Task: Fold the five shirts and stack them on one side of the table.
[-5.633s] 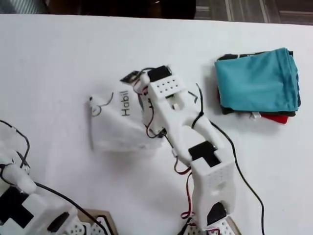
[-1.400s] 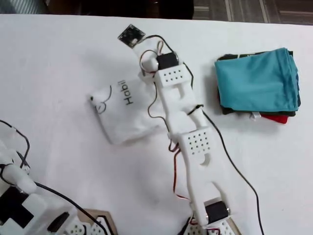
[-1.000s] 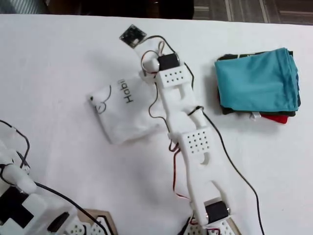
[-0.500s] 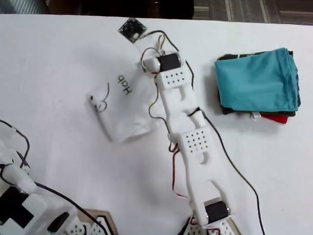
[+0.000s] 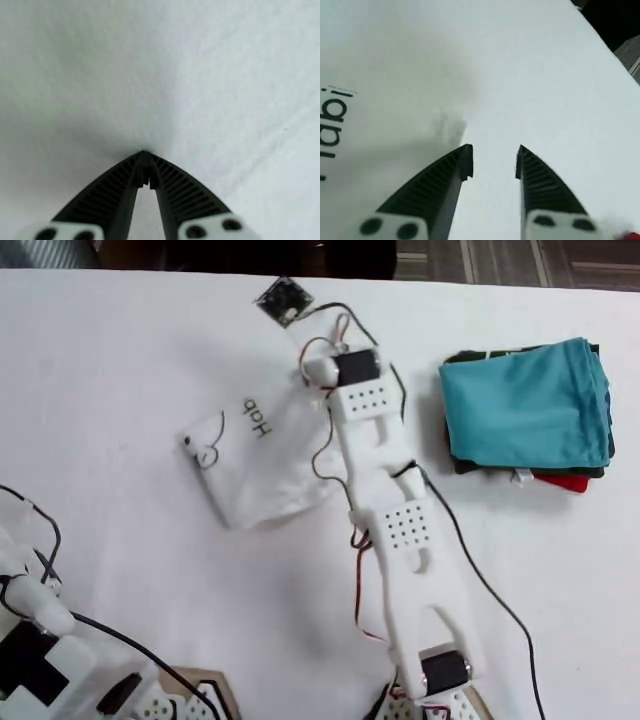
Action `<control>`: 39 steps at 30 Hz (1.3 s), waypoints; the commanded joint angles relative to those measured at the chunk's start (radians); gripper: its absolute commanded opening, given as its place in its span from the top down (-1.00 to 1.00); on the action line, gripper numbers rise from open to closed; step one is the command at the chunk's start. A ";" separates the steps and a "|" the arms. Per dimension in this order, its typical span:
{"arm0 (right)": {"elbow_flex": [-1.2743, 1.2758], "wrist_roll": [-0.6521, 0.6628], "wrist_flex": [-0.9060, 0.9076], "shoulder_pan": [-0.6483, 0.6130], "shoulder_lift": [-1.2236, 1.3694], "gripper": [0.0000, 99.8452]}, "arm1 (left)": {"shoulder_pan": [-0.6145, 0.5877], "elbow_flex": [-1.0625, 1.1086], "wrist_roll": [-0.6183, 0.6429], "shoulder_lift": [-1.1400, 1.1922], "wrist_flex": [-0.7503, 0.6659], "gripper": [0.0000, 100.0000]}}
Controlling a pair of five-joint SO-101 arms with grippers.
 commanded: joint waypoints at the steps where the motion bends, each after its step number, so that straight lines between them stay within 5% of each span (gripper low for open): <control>1: -0.071 -0.006 0.127 0.036 -0.120 0.67 | -0.003 -0.005 0.008 -0.002 -0.037 0.95; 4: -0.077 -0.008 0.254 0.044 -0.148 0.96 | 0.040 -0.039 0.009 -0.008 -0.015 0.95; 9: -0.075 -0.021 0.390 0.042 -0.185 0.96 | 0.247 -0.291 0.011 0.002 0.224 0.95; 15: -0.035 -0.187 0.394 0.074 -0.306 0.96 | 0.508 -0.671 0.104 0.064 0.417 0.95; 26: 0.692 -0.250 0.371 -0.045 -0.800 0.96 | 0.764 -1.455 0.201 0.672 0.776 0.95; 32: 1.261 -0.256 0.053 -0.061 -1.001 0.96 | 0.839 -1.774 0.201 0.818 0.859 0.95; 39: 1.929 -0.258 -0.456 -0.053 -1.239 0.96 | 0.914 -1.759 0.201 0.884 0.856 0.95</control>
